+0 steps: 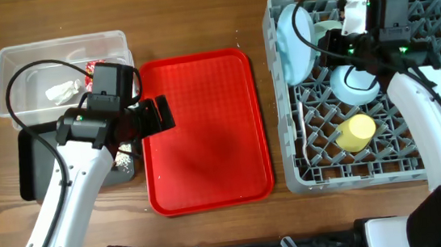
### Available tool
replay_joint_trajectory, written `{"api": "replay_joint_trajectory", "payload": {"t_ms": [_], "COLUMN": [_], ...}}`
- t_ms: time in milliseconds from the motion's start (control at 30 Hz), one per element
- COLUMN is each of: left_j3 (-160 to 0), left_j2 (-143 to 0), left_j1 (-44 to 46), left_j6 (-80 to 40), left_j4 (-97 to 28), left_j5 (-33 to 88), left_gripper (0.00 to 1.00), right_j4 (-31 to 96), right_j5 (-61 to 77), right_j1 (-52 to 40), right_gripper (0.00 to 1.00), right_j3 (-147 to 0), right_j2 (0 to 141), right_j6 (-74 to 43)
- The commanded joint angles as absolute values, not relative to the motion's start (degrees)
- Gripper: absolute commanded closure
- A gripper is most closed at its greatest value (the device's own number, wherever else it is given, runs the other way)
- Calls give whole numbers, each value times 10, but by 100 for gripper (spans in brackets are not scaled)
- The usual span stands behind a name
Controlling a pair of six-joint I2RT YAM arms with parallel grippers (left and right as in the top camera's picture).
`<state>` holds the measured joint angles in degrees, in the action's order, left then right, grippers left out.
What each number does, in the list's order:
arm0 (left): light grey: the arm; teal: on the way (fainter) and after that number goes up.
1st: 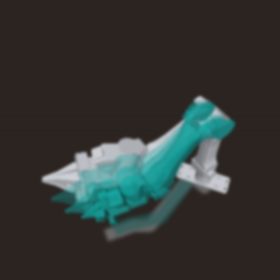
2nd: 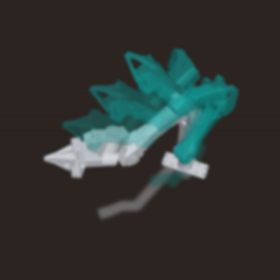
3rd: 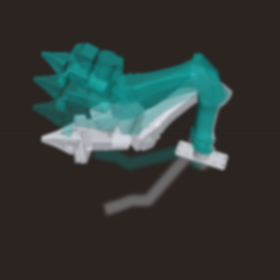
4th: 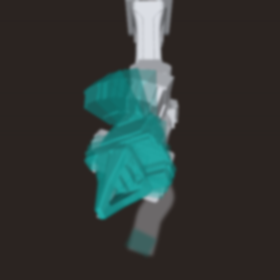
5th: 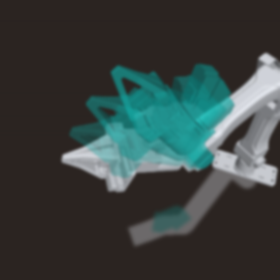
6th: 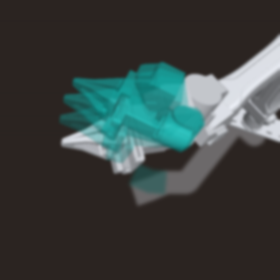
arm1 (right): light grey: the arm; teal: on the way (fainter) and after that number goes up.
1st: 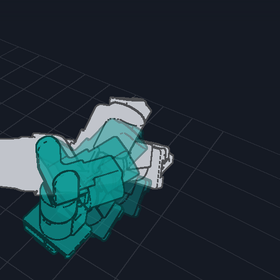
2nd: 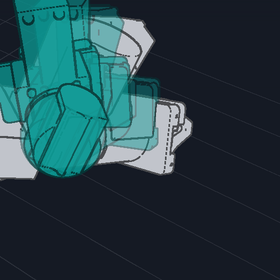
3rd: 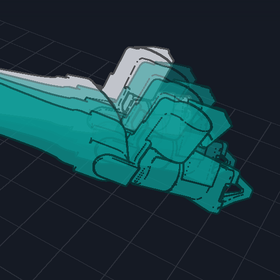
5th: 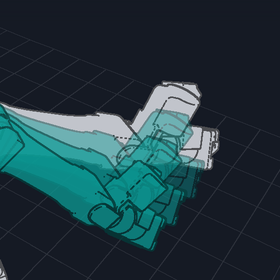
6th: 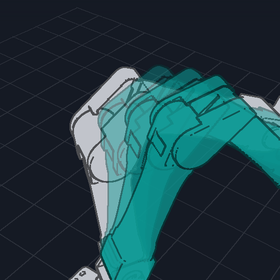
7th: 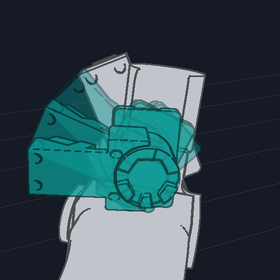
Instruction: Sort waste into correct bins and load items into the dishwasher rack
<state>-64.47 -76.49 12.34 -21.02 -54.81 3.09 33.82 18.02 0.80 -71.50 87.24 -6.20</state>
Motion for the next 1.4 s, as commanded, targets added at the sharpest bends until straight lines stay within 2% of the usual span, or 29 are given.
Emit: {"api": "replay_joint_trajectory", "payload": {"t_ms": [0,167,200,267,333,467,600,700,733,767,833,933,1200,1367], "left_j3": [-646,-646,-646,-646,-646,-646,-634,-572,-536,-513,-467,-460,-460,-460], "left_j2": [-758,-758,-758,-758,-762,-779,-761,-682,-634,-602,-539,-500,-527,-544], "left_j1": [124,124,124,124,124,124,129,159,179,191,210,213,213,213], "left_j6": [-199,-199,-199,-199,-199,-218,-232,-252,-271,-286,-307,-307,-307,-307], "left_j4": [-547,-545,-542,-530,-518,-564,-601,-576,-552,-535,-505,-497,-503,-503], "left_j5": [32,32,32,32,32,32,32,19,3,-6,-11,-11,-11,-11], "left_gripper": [0,0,0,0,0,0,0,0,0,0,0,0,0,0], "right_j4": [355,398,401,426,481,592,577,510,494,486,492,506,506,504], "right_j5": [140,39,42,148,194,185,149,149,149,148,135,136,135,128], "right_j1": [7,7,7,6,6,6,6,6,6,6,6,6,3,-7], "right_gripper": [87,84,84,84,82,73,68,50,32,0,0,0,0,0], "right_j3": [-719,-720,-720,-720,-719,-717,-651,-535,-502,-483,-463,-463,-463,-463], "right_j2": [855,791,776,748,747,746,672,542,500,467,411,402,470,439], "right_j6": [-69,-106,-105,-49,-22,-33,-53,-41,-41,-45,-47,-47,-47,-40]}}
